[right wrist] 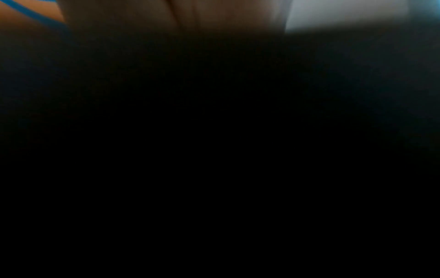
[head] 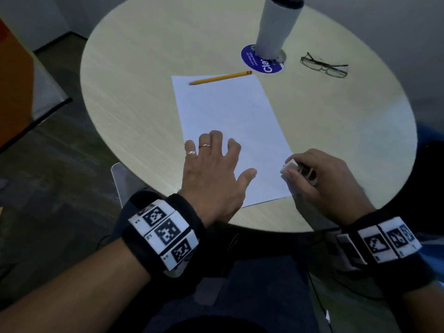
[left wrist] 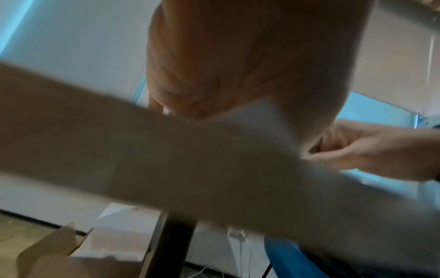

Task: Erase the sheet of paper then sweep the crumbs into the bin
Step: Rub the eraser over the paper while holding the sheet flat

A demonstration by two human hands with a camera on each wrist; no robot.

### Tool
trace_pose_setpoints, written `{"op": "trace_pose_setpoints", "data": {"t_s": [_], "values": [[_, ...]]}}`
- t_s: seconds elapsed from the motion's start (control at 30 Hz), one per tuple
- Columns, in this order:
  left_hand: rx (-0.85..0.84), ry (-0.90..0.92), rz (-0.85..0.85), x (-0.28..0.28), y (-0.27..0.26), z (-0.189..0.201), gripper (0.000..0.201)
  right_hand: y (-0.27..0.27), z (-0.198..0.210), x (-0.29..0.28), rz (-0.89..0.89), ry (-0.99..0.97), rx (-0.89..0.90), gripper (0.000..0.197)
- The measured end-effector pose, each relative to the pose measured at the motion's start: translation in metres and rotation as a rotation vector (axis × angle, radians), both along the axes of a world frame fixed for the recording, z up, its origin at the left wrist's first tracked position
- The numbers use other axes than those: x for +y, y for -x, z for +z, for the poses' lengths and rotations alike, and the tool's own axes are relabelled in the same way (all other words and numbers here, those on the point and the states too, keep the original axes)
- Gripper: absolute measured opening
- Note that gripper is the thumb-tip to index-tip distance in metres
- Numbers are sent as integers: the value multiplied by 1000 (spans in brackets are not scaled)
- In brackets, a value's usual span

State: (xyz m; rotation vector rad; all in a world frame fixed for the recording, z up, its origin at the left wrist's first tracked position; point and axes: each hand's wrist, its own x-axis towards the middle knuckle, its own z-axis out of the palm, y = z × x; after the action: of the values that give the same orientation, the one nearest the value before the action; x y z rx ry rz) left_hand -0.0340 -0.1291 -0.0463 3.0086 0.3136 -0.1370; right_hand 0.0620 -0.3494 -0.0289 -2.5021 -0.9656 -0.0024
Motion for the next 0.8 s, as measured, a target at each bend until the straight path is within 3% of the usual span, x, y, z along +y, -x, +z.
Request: {"op": "trace_pose_setpoints", "data": {"t_s": [0.1, 0.17, 0.27, 0.4, 0.6, 0.7, 0.8], "values": [[-94, 120, -49, 4, -3, -12, 63, 6, 2, 0, -123, -150, 8, 5], [-124, 159, -76, 6, -5, -19, 68, 18, 2, 0, -141, -205, 88, 6], [-100, 138, -102, 9, -6, -23, 75, 27, -3, -5, -130, -150, 155, 11], [-93, 140, -106, 10, -7, -23, 76, 10, 1, -23, -267, -160, 111, 19], [-94, 120, -108, 10, -8, -23, 76, 27, 1, -7, -182, -178, 241, 18], [-85, 122, -111, 9, -7, -23, 77, 6, 4, -25, -279, -164, 164, 18], [-92, 123, -107, 9, -7, -22, 77, 16, 8, -6, -170, -169, 178, 18]]}}
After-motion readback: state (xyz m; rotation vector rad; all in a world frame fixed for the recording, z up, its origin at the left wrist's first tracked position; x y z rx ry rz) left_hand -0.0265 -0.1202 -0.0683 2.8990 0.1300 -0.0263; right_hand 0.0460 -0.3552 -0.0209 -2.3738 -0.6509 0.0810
